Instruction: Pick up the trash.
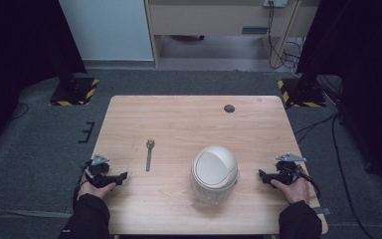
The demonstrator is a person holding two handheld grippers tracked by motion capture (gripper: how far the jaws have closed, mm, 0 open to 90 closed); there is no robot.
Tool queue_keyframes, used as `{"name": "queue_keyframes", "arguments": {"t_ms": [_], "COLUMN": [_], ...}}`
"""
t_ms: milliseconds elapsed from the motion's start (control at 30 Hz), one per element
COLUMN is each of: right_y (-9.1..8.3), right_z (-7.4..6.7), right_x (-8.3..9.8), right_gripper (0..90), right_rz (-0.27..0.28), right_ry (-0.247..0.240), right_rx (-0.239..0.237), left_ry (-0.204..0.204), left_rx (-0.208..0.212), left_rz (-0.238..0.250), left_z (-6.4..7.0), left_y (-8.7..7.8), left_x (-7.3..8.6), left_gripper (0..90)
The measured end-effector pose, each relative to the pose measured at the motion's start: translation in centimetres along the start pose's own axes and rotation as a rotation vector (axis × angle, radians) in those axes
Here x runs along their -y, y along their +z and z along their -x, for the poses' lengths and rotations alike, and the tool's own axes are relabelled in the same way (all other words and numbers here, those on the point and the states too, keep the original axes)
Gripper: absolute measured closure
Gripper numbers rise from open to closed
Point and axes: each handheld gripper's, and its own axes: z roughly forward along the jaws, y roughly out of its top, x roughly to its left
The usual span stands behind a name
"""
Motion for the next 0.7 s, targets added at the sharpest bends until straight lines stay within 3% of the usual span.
{"name": "queue_keyframes", "arguments": {"t_ms": [33,100,133,167,200,267,300,500,700], "right_y": [0.0,0.0,0.0,0.0,0.0,0.0,0.0,0.0,0.0], "right_z": [0.0,0.0,0.0,0.0,0.0,0.0,0.0,0.0,0.0], "right_x": [0.0,0.0,0.0,0.0,0.0,0.0,0.0,0.0,0.0], "right_gripper": [0.9,0.8,0.8,0.8,0.8,0.8,0.8,0.8,0.8], "right_rz": [0.0,-0.001,-0.001,-0.001,-0.001,-0.001,-0.001,-0.001,-0.001], "right_ry": [0.0,0.0,0.0,0.0,-0.001,-0.001,-0.001,-0.001,-0.001], "right_rx": [0.0,0.0,-0.001,-0.001,-0.001,-0.001,-0.001,-0.001,-0.001], "left_ry": [0.0,0.018,0.021,0.021,0.03,0.034,0.042,0.061,0.087], "left_rx": [0.0,-0.002,0.012,0.012,0.019,0.026,0.034,0.065,0.081], "left_rz": [0.0,0.057,0.127,0.127,0.188,0.213,0.253,0.342,0.374], "left_z": [0.0,0.4,0.7,0.7,1.1,1.3,1.6,2.5,3.1], "left_y": [0.0,-0.8,-1.4,-1.4,-2.0,-2.2,-2.5,-3.3,-3.8], "left_x": [0.0,-0.5,-1.0,-1.0,-1.4,-1.5,-1.8,-2.3,-2.7], "left_gripper": [14.8,15.0,14.9,15.0,15.0,15.0,15.0,15.5,15.5]}}
